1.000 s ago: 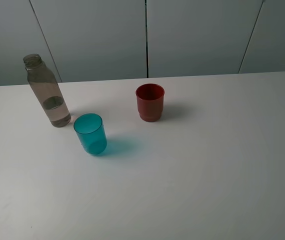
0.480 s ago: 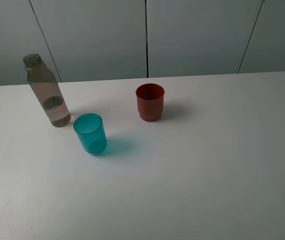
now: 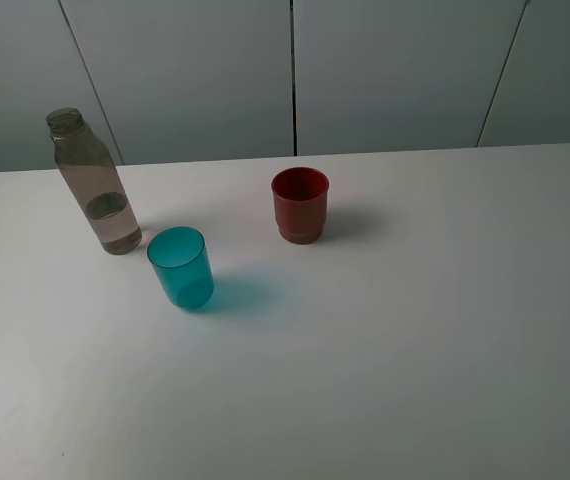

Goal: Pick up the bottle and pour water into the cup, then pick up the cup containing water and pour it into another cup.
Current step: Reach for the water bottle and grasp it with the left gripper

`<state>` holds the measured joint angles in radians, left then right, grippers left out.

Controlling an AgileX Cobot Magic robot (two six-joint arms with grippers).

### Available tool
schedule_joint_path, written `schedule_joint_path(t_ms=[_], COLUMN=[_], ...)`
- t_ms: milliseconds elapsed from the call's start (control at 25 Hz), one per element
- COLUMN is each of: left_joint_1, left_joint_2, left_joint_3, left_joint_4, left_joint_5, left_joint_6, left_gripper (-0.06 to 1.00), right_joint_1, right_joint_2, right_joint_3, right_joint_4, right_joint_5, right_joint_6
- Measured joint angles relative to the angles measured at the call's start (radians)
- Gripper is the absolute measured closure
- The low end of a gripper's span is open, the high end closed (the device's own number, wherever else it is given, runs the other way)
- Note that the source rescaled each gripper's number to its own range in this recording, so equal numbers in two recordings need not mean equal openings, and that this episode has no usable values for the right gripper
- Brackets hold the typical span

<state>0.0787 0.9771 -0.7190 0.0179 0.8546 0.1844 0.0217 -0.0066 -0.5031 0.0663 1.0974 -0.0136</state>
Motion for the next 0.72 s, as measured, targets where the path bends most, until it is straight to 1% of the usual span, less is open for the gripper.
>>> schedule_joint_path(t_ms=[120, 200, 280, 400, 520, 640, 720], left_joint_1=[0.000, 0.000, 0.000, 0.000, 0.000, 0.000, 0.000], left_joint_2=[0.041, 0.057, 0.058, 0.058, 0.058, 0.059, 0.059], left_joint_3=[0.000, 0.024, 0.074, 0.158, 0.230, 0.276, 0.302], left_joint_4=[0.040, 0.066, 0.085, 0.107, 0.114, 0.125, 0.143], left_joint_5=[-0.022, -0.072, -0.145, -0.298, -0.438, -0.567, -0.653], left_joint_6=[-0.025, -0.037, -0.041, -0.041, -0.043, -0.043, -0.060], left_gripper=[-0.06, -0.06, -0.06, -0.06, -0.06, -0.06, -0.06], right_joint_1=[0.000, 0.000, 0.000, 0.000, 0.000, 0.000, 0.000], right_joint_2=[0.000, 0.000, 0.000, 0.000, 0.000, 0.000, 0.000], right_joint_3=[0.000, 0.000, 0.000, 0.000, 0.000, 0.000, 0.000], right_joint_4=[0.000, 0.000, 0.000, 0.000, 0.000, 0.000, 0.000], right_joint_5=[0.000, 0.000, 0.000, 0.000, 0.000, 0.000, 0.000], right_joint_6=[0.000, 0.000, 0.000, 0.000, 0.000, 0.000, 0.000])
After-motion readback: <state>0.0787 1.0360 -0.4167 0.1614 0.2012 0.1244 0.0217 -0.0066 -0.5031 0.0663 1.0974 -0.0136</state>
